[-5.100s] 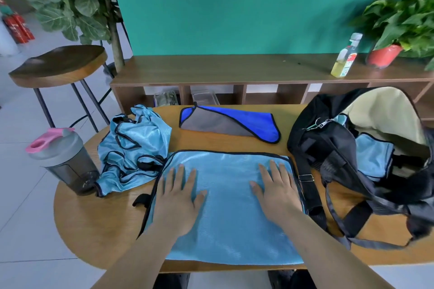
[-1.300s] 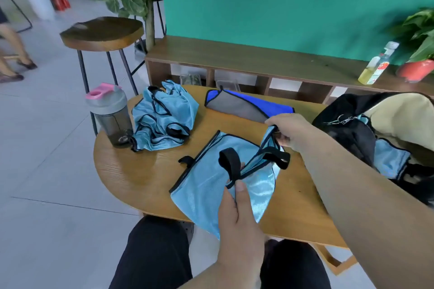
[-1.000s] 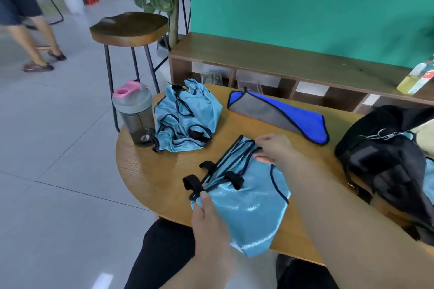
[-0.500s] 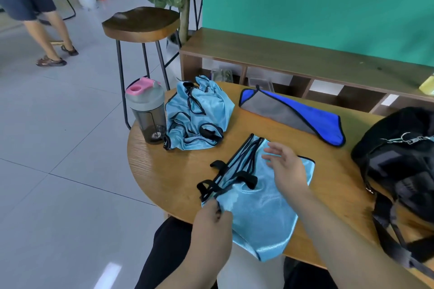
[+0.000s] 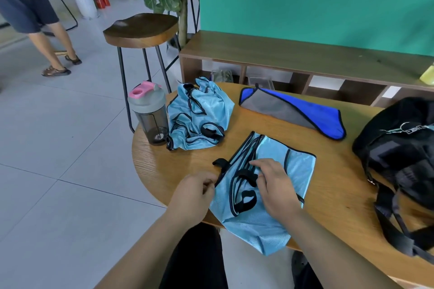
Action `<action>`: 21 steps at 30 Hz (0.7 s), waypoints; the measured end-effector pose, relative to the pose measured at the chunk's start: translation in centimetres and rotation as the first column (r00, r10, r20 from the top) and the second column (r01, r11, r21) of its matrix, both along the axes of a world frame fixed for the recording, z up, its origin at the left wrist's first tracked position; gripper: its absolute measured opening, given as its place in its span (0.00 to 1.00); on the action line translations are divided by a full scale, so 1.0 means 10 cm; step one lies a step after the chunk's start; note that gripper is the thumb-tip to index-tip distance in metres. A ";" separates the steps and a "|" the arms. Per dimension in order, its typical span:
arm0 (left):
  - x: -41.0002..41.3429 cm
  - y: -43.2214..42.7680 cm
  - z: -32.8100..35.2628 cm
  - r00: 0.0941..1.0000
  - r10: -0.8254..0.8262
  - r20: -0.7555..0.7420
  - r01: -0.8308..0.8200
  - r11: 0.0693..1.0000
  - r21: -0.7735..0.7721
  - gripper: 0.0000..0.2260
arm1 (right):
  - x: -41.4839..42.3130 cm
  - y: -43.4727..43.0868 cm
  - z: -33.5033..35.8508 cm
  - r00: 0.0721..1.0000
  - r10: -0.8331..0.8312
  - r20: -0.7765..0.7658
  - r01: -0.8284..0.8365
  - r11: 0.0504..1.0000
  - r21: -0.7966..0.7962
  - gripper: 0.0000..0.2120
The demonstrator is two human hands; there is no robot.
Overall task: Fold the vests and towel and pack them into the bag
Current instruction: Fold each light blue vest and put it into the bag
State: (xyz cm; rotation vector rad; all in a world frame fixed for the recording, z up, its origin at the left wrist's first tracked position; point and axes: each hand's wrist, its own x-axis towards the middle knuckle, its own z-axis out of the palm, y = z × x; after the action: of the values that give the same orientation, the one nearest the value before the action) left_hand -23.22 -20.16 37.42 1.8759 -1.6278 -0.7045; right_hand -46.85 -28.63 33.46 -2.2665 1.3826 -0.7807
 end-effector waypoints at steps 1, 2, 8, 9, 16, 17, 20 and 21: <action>0.05 -0.03 0.03 0.997 -0.073 -0.008 0.073 0.995 0.069 0.17 | 0.00 0.00 -0.01 1.000 0.002 -0.014 -0.002 1.000 -0.005 0.19; 0.10 -0.07 0.05 0.992 -0.128 -0.025 0.130 0.984 0.121 0.20 | 0.00 -0.01 -0.01 1.000 0.002 -0.021 -0.002 1.000 -0.008 0.19; 0.27 -0.23 0.05 0.936 -0.336 -0.110 0.350 0.921 0.170 0.17 | 0.01 -0.02 -0.03 0.999 0.002 -0.047 -0.003 1.000 -0.026 0.18; 0.27 -0.26 0.05 0.931 -0.359 -0.063 0.364 0.915 0.174 0.16 | 0.01 -0.02 -0.03 0.999 0.001 -0.051 -0.002 1.000 -0.027 0.18; 0.26 -0.41 0.23 0.803 -0.559 0.204 0.486 0.814 0.319 0.14 | -0.01 -0.03 -0.04 0.997 -0.002 -0.076 0.000 0.999 -0.034 0.17; 0.26 -0.43 0.27 0.784 -0.583 0.214 0.500 0.796 0.341 0.14 | -0.01 -0.04 -0.04 0.997 -0.005 -0.080 0.002 1.000 -0.031 0.17; 0.26 -0.45 0.34 0.749 -0.649 0.136 0.556 0.726 0.404 0.12 | 0.00 -0.04 -0.04 0.996 -0.003 -0.092 0.000 0.999 -0.035 0.17; 0.26 -0.44 0.35 0.734 -0.671 0.109 0.583 0.703 0.406 0.09 | 0.00 -0.04 -0.05 0.996 -0.002 -0.090 -0.001 0.999 -0.035 0.17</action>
State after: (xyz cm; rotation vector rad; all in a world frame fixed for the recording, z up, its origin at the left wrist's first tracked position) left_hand -20.63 -24.61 40.90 1.6460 -2.5142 -1.1361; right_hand -46.86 -29.04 32.98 -2.3548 1.4198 -0.7160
